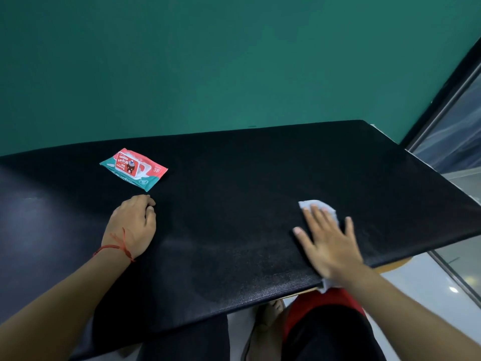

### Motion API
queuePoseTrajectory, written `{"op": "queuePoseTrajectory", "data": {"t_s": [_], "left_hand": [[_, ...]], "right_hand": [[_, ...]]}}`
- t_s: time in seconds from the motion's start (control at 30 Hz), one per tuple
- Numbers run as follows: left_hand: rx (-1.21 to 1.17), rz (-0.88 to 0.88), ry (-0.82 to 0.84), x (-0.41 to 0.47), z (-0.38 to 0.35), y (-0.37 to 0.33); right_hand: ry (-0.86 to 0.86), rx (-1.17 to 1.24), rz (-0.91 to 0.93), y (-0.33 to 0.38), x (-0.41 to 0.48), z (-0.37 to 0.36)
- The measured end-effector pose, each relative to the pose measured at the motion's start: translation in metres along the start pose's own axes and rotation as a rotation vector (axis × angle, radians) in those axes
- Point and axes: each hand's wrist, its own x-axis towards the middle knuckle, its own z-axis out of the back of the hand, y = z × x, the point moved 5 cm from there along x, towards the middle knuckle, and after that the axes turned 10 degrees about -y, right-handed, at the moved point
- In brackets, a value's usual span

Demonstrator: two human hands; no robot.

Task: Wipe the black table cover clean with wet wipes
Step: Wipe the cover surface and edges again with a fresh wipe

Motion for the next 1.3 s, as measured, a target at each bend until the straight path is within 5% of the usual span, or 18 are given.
{"op": "queuePoseTrajectory", "data": {"t_s": [0.2,0.43,1.0,1.3], "left_hand": [[-0.029,0.001,-0.022,-0.001,0.003,-0.002],[0.001,-0.032,-0.044,0.002,0.005,-0.007],[0.027,-0.03,-0.049,0.001,0.003,-0.003],[0.017,-0.012,-0.03,0.0,0.003,-0.003]], "right_hand": [[0.0,-0.067,-0.24,-0.101,0.022,0.005],[0.013,-0.043,-0.33,-0.091,0.034,0.004],[0.092,0.154,0.266,0.255,0.0,-0.03],[0.088,0.215,0.37,0.235,-0.044,-0.019]]}}
